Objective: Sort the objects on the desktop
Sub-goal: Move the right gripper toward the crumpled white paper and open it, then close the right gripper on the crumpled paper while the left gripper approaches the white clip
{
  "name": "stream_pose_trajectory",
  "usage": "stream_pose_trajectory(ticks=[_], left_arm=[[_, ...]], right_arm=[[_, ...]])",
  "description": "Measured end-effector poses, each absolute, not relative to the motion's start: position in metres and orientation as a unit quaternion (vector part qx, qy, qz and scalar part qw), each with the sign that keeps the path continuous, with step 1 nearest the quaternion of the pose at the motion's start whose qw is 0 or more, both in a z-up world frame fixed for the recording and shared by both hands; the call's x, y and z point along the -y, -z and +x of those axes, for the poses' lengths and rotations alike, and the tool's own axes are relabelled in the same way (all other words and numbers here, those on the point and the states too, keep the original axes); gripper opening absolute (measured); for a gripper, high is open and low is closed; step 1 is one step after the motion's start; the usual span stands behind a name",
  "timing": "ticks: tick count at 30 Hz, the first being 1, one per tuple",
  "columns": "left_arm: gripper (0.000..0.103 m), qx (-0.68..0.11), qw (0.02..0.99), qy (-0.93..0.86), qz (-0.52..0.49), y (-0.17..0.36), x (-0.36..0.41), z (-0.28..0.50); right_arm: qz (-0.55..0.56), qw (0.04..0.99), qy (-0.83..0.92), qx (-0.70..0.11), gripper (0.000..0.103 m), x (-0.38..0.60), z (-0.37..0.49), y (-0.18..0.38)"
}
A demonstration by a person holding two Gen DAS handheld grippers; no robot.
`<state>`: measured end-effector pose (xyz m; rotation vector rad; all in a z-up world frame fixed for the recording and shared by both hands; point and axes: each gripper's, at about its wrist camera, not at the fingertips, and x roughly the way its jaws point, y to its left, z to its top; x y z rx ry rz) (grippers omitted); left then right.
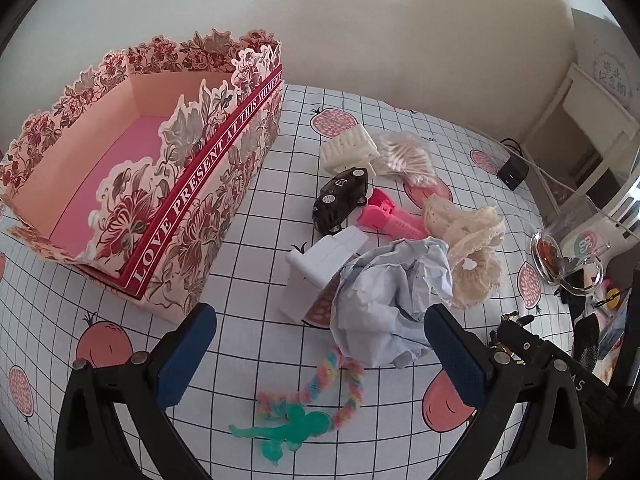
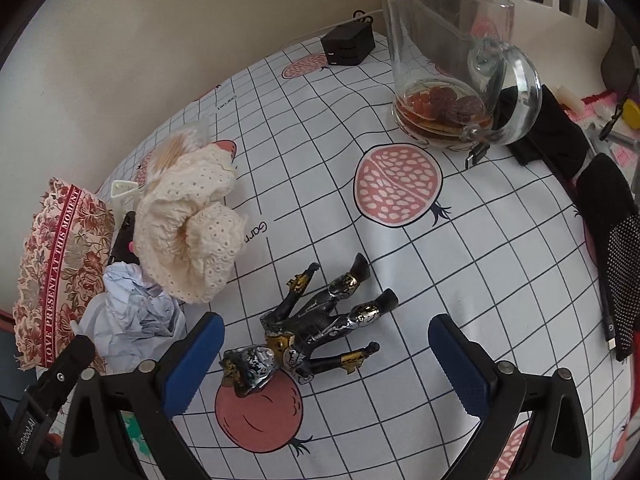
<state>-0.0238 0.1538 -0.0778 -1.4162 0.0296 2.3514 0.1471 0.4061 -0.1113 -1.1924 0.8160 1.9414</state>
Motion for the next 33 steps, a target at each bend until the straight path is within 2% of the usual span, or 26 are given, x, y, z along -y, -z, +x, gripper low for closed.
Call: stream_pose_trajectory(ticks=[10, 15, 18, 20, 23, 27, 31, 33], left_arm=[[0.103, -0.001, 0.157, -0.847, -0.507, 0.073, -0.139, -0.028], [0.102, 0.026, 0.127, -0.838, -0.530, 0.080, -0.124, -0.031], [0.102, 0.040, 0.102, -0.835, -0.539, 0.082, -0.111, -0.034], [0.102, 0.048, 0.087, -0.835, -0.542, 0.084, -0.103, -0.036], [0.102, 0.055, 0.077, -0.826, -0.555, 0.089, -0.096, -0.040], [0.102, 0.073, 0.079, -0.816, -0.568, 0.095, -0.089, -0.042], [0.102, 0.086, 0.088, -0.813, -0.569, 0.095, -0.083, -0.044], [0.102, 0.092, 0.092, -0.810, -0.572, 0.096, -0.079, -0.045]], right_arm=[[-0.403, 0.246, -0.824, -0.312, 0.102, -0.366, 0.110, 0.081], [-0.403, 0.219, -0.812, -0.361, 0.089, -0.359, 0.097, 0.098], [-0.405, 0.219, -0.813, -0.358, 0.086, -0.354, 0.091, 0.102], [-0.406, 0.213, -0.813, -0.360, 0.076, -0.353, 0.088, 0.104], [-0.411, 0.210, -0.814, -0.353, 0.074, -0.349, 0.081, 0.107], [-0.416, 0.212, -0.816, -0.340, 0.064, -0.345, 0.076, 0.110], [-0.419, 0.223, -0.812, -0.341, 0.050, -0.344, 0.072, 0.115], [-0.418, 0.224, -0.812, -0.340, 0.049, -0.344, 0.072, 0.116]])
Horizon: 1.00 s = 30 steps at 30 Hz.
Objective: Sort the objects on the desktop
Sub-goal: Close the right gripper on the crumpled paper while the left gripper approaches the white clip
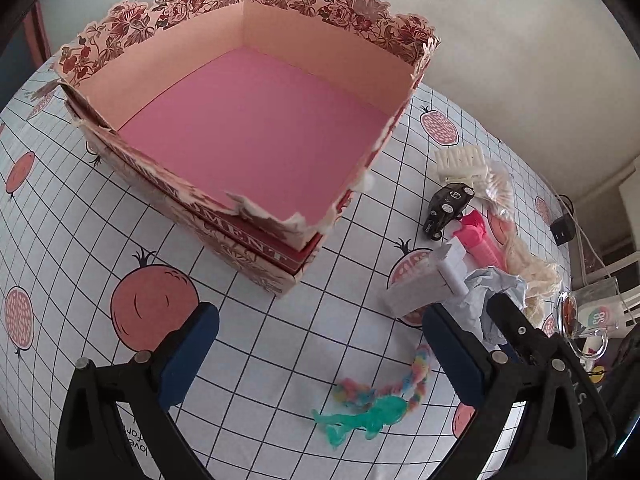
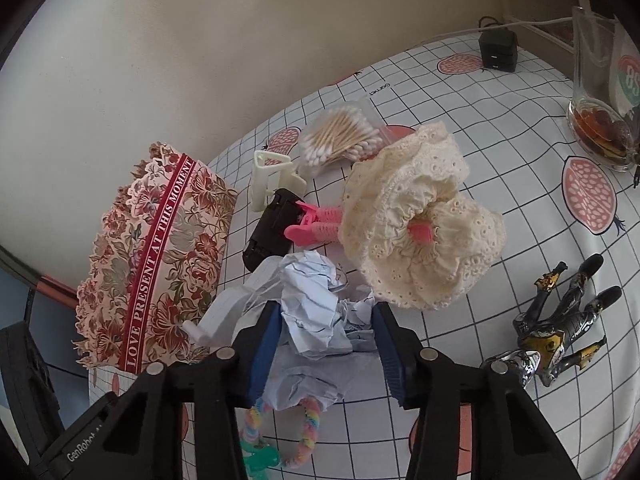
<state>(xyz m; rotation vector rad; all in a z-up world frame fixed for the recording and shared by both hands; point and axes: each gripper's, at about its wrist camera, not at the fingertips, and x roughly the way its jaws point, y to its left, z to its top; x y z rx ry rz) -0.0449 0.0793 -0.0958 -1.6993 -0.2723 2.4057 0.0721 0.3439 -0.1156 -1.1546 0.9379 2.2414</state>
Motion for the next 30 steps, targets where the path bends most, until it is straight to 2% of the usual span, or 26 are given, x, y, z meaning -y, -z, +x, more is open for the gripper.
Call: stream_pose_trajectory(ticks=[4, 15, 22, 25, 30], left_arm=[[0.102, 0.115, 0.102, -0.799, -0.582, 0.100, -0.073, -0.046], [0.101, 0.105, 0.122, -0.805, -0.571, 0.098, -0.075, -0.037], [0.101, 0.064, 0.138, -0.821, -0.550, 0.090, -0.087, -0.027], [0.095, 0.046, 0.147, -0.823, -0.546, 0.090, -0.096, -0.020], [0.093, 0.016, 0.163, -0.833, -0.528, 0.084, -0.120, -0.024]], right_arm=[[-0.414, 0.228, -0.817, -0.329, 0.044, -0.342, 0.073, 0.114], [-0.384, 0.221, -0.834, -0.328, 0.042, -0.347, 0.080, 0.093], [-0.356, 0.238, -0.845, -0.319, 0.042, -0.360, 0.097, 0.067], [-0.353, 0.244, -0.845, -0.318, 0.042, -0.367, 0.105, 0.063], [-0.341, 0.248, -0.841, -0.339, 0.042, -0.381, 0.119, 0.060]])
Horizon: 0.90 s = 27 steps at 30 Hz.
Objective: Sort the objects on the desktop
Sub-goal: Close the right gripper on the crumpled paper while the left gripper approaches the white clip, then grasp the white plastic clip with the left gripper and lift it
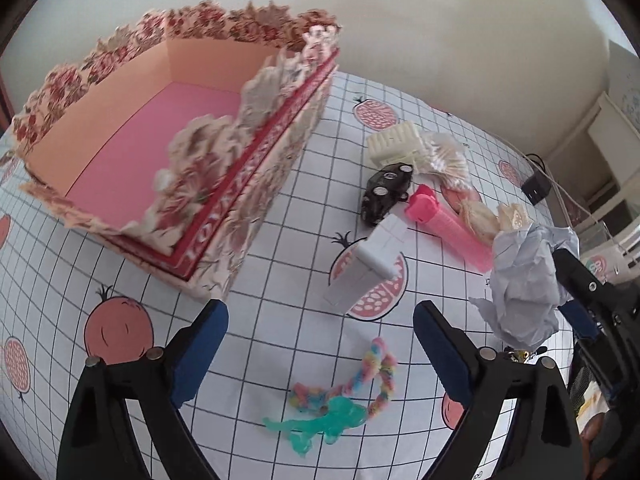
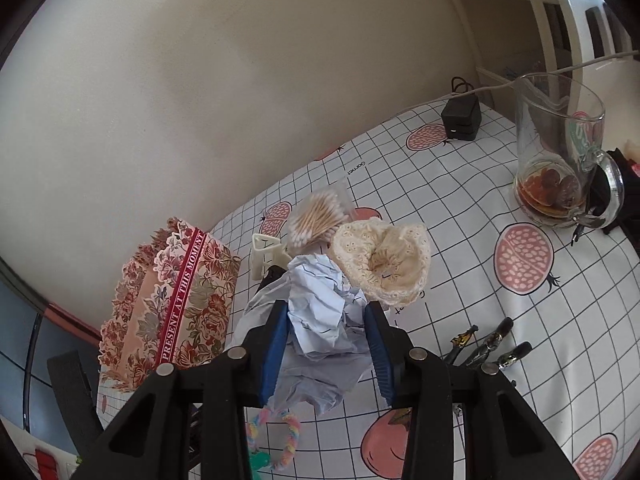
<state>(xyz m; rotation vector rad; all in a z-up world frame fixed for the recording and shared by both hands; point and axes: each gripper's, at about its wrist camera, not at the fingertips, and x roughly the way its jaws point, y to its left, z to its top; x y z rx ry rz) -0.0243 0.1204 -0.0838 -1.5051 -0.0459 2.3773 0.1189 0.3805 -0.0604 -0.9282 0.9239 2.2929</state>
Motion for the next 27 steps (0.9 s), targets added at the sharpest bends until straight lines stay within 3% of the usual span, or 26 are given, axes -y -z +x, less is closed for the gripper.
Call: stream_pose_trajectory(ticks=[5, 8, 11, 21, 23, 27], left_arm=[[0.078, 0.001, 0.175, -0.840, -0.514, 0.089, -0.141, -0.029], [0.074, -0.013, 0.174, -0.844, -0.507, 0.091, -0.153, -0.030], [0.060, -0.028, 0.177, -0.850, -0.495, 0.091, -0.162, -0.032], [0.041, -0.053, 0.167, -0.854, -0.489, 0.102, -0.176, -0.043], [0.031, -0.056, 0.168, -0.855, -0.487, 0.102, -0.178, -0.042], [0.023, -0.062, 0.181, -0.853, -0.486, 0.102, -0.182, -0.040]], right_arm=[[-0.332, 0.239, -0.840, -0.357, 0.042, -0.388, 0.127, 0.060], [-0.327, 0.241, -0.839, -0.362, 0.042, -0.392, 0.131, 0.058], [-0.322, 0.244, -0.836, -0.372, 0.042, -0.398, 0.136, 0.058], [-0.325, 0.246, -0.825, -0.392, 0.042, -0.406, 0.141, 0.062], [-0.325, 0.246, -0.824, -0.393, 0.042, -0.406, 0.142, 0.062], [-0.322, 0.246, -0.828, -0.387, 0.042, -0.404, 0.141, 0.060]])
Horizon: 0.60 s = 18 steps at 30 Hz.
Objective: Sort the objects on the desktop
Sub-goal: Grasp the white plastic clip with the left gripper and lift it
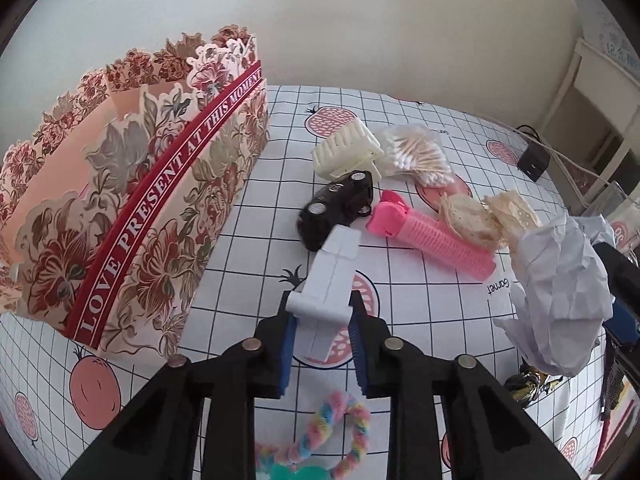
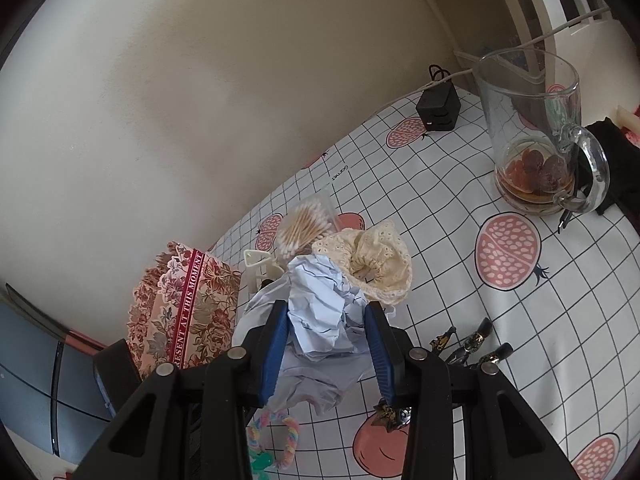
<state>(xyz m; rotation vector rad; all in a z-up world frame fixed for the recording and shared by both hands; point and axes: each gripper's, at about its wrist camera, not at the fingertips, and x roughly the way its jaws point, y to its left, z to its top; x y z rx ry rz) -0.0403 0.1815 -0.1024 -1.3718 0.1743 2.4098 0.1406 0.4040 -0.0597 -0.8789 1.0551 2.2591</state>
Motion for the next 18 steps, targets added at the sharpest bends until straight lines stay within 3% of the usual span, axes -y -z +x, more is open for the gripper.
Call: stream_pose_trajectory(ticks=[18], left_arm=[[0.020, 0.002, 0.223, -0.874, -0.431, 0.046, -0.161, -0.036]], right_arm=[[-0.286, 0.232, -0.853, -0.370, 0.042, -0.386, 0.136, 0.037]])
